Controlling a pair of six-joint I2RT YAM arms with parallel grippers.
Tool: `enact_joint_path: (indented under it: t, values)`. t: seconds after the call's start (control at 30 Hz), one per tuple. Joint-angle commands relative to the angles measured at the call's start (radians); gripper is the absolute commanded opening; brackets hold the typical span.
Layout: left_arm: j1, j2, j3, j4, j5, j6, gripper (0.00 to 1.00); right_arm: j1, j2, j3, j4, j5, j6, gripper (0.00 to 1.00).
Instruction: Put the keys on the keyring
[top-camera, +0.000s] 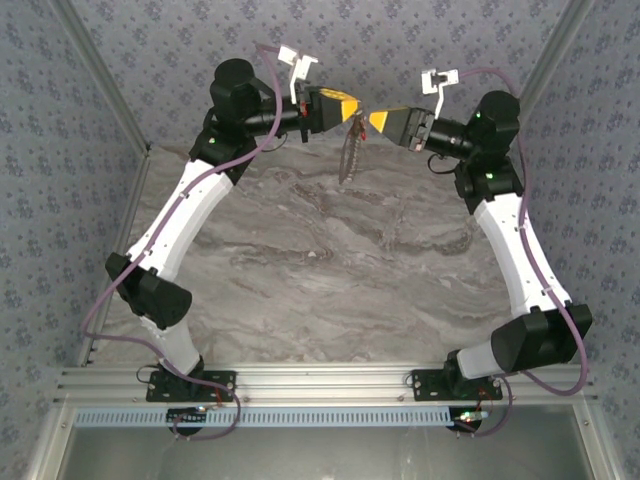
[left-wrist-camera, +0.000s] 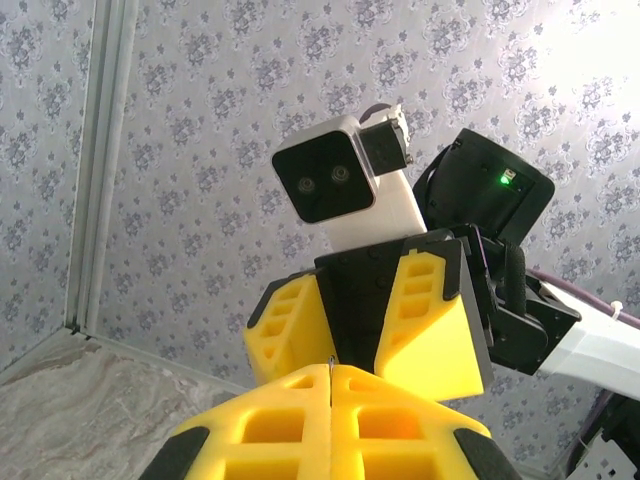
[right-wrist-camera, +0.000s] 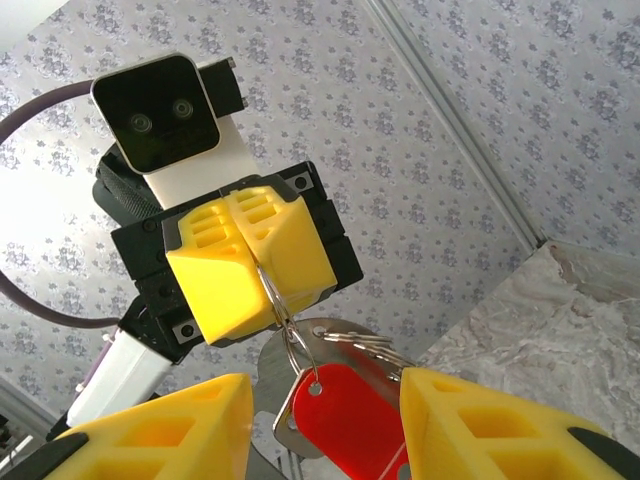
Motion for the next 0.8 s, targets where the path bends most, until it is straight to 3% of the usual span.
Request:
enact_joint_path:
  t: [0.0,0.23,0.63,0.77]
  values:
    - [-0.002,-0.033,0.014,0.062,-0.003,-0.019,0.00,0.014,0.014,0.030,0.048,-0.012,0.023,0.44]
    - [-0.002,-0.033,0.015,0.062,-0.007,-0.019,0.00,0.029,0.034,0.044,0.074,-0.025,0.045,0.36]
    - [-0.002,-0.034,0.005,0.062,-0.007,-0.020,0.00,0.017,0.048,0.030,0.215,-0.051,0.165,0.01]
    - [-0.003,-0.037,0.003,0.063,-0.013,-0.020,0.00,0.008,0.048,0.014,0.280,-0.053,0.217,0.00]
